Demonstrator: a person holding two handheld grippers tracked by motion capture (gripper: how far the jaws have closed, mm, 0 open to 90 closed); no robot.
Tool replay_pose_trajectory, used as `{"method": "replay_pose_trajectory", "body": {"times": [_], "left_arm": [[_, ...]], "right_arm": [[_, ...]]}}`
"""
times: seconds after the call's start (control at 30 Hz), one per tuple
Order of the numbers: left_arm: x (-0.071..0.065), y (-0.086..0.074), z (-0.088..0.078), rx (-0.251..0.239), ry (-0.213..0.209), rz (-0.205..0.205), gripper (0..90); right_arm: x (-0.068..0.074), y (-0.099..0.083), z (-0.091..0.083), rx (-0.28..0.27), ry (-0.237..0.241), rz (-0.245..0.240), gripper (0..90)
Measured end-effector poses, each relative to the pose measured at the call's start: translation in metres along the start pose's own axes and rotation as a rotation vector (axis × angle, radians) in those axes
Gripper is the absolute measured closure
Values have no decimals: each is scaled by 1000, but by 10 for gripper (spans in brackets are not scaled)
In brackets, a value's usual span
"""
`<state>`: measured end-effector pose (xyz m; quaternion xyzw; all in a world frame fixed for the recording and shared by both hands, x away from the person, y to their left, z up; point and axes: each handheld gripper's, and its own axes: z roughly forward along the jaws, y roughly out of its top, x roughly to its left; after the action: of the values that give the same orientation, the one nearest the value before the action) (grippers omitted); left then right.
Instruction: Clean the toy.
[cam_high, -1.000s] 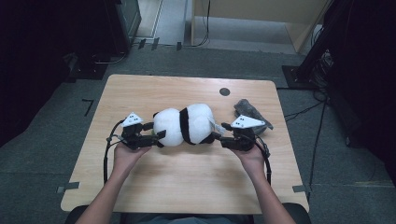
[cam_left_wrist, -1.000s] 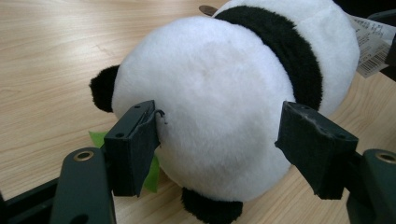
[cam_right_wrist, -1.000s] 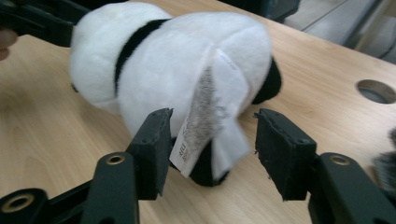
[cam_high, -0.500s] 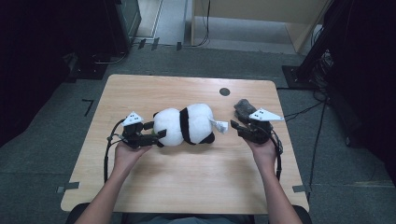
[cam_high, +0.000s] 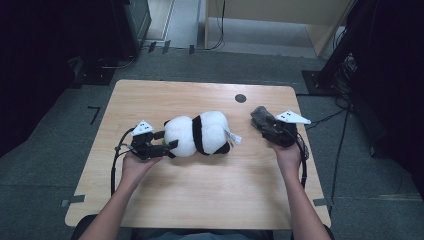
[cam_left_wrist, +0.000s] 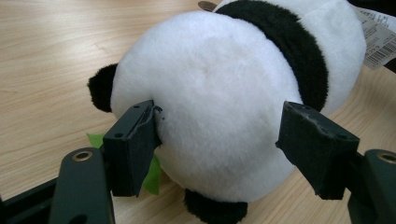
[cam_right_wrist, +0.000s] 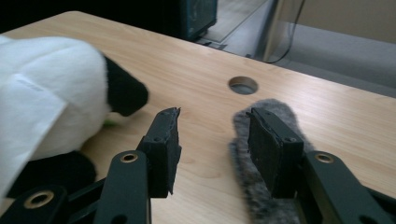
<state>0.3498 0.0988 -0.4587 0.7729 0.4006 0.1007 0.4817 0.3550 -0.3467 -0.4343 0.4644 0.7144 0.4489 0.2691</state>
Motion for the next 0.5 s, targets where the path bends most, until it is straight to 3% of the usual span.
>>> {"method": "replay_pose_trajectory", "body": {"times": [0.33,0.5], "left_arm": [[0,-1,1,-3,-1,8,278],[0,-1,1,-5,-1,9,278]], "right_arm": [[-29,-15,7,-4,-63,40,509],[-41,-26,20,4,-105,12,473]]}}
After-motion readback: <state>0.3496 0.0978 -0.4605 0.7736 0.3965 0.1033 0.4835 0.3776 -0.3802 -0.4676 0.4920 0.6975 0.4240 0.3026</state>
